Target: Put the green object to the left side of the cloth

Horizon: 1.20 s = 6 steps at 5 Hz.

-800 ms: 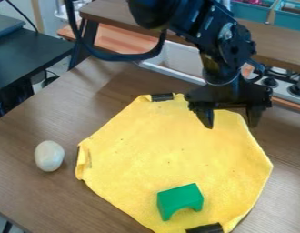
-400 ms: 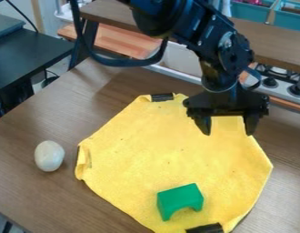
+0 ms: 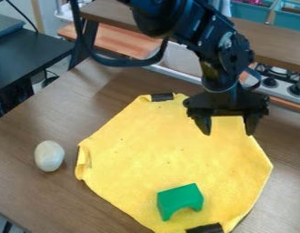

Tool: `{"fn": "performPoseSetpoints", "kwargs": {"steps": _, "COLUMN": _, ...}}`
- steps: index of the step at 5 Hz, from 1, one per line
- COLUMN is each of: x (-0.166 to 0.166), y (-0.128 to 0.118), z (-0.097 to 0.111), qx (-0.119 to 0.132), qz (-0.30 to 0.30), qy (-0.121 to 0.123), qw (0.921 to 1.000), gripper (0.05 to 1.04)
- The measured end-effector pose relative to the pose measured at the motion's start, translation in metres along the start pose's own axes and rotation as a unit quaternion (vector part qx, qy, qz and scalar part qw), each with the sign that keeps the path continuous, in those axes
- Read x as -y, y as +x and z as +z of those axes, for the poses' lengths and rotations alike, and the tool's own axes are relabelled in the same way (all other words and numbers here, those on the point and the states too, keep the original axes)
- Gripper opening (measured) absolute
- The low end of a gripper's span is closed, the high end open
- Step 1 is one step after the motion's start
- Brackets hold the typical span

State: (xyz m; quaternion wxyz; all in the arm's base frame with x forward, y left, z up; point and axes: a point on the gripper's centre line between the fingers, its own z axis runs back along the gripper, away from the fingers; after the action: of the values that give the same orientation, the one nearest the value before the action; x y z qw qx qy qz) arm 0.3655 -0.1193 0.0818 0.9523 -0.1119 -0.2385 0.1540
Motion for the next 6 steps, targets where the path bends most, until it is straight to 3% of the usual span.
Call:
{"fn": "performPoseSetpoints", "kwargs": {"steps": 1, "x": 0.0, "y": -0.003, "z": 0.0, "qx": -0.009, "qz": -0.004, "qy": 0.0, "qw": 1.0, "gripper": 0.999}}
{"fn": "performPoseSetpoints", "kwargs": {"steps": 2, "x": 0.001, "y": -0.01, "z": 0.004, "qx": -0.084, "qz": -0.111, "qy": -0.02, "qw": 0.99, "gripper": 0.999}}
{"fn": "performPoseSetpoints", "kwargs": {"steps": 3, "x": 0.002, "y": -0.01, "z": 0.011, "qx": -0.148, "qz": -0.222, "qy": -0.044, "qw": 0.9627, "gripper": 0.999}}
{"fn": "performPoseSetpoints", "kwargs": {"steps": 4, "x": -0.006, "y": -0.017, "z": 0.005, "qx": -0.19, "qz": -0.337, "qy": -0.058, "qw": 0.9201, "gripper": 0.999}}
{"fn": "performPoseSetpoints", "kwargs": {"steps": 5, "x": -0.019, "y": -0.031, "z": -0.005, "qx": -0.199, "qz": -0.403, "qy": -0.057, "qw": 0.8916, "gripper": 0.999}}
{"fn": "performPoseSetpoints", "kwargs": {"steps": 6, "x": -0.028, "y": -0.05, "z": -0.013, "qx": -0.203, "qz": -0.434, "qy": -0.09, "qw": 0.8732, "gripper": 0.999}}
